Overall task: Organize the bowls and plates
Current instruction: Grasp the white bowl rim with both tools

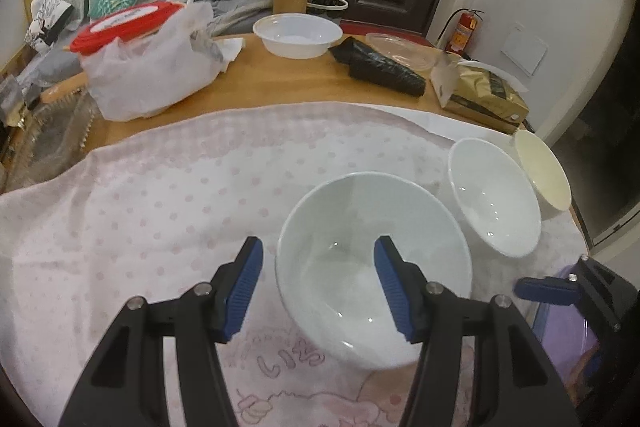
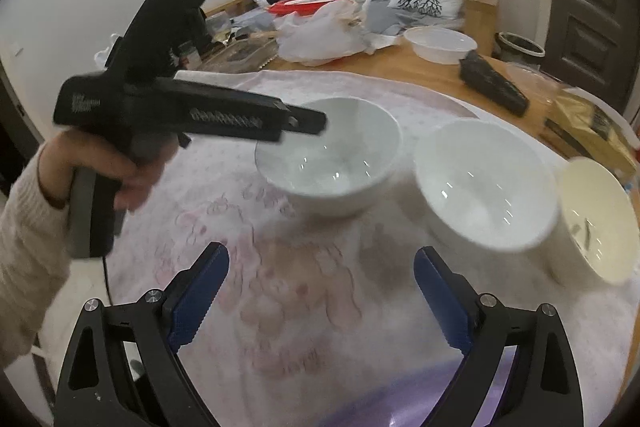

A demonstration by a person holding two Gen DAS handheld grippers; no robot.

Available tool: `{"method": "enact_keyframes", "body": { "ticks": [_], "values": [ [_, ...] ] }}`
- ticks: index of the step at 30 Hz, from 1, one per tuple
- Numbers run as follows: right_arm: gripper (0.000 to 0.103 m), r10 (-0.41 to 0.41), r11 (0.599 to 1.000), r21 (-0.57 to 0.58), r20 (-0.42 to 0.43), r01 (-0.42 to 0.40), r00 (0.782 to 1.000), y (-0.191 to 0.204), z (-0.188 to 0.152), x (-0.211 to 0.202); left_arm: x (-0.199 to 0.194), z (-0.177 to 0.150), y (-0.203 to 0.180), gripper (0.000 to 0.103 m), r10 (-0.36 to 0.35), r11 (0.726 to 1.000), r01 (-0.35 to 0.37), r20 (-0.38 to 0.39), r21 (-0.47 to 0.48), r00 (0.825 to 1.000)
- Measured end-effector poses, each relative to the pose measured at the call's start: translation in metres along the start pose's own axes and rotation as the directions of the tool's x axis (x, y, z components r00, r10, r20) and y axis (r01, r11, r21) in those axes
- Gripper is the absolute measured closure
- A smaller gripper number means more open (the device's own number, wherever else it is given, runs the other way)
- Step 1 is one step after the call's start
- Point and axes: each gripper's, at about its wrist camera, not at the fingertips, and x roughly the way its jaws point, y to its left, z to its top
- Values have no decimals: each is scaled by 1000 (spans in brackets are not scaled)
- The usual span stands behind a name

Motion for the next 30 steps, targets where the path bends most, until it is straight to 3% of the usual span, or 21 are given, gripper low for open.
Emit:
{"method": "enact_keyframes", "body": {
  "ticks": [11,22,27,30],
  "values": [
    [11,-26,999,27,-39,27,999,-3,21,53,25,0,9,67,5,1000,-5,-34,-10,999],
    [11,-100,995,-38,-80,97,992,9,31,67,31,-1,10,89,25,1000,-25,-44,-2,999],
    [12,-126,990,-69,-81,120,989,14,34,70,27,-6,11,90,0,1000,0,-63,-5,998],
    [14,-101,994,-43,-86,98,991,12,34,68,19,-11,10,90,-17,1000,18,-73,5,997]
  ]
}}
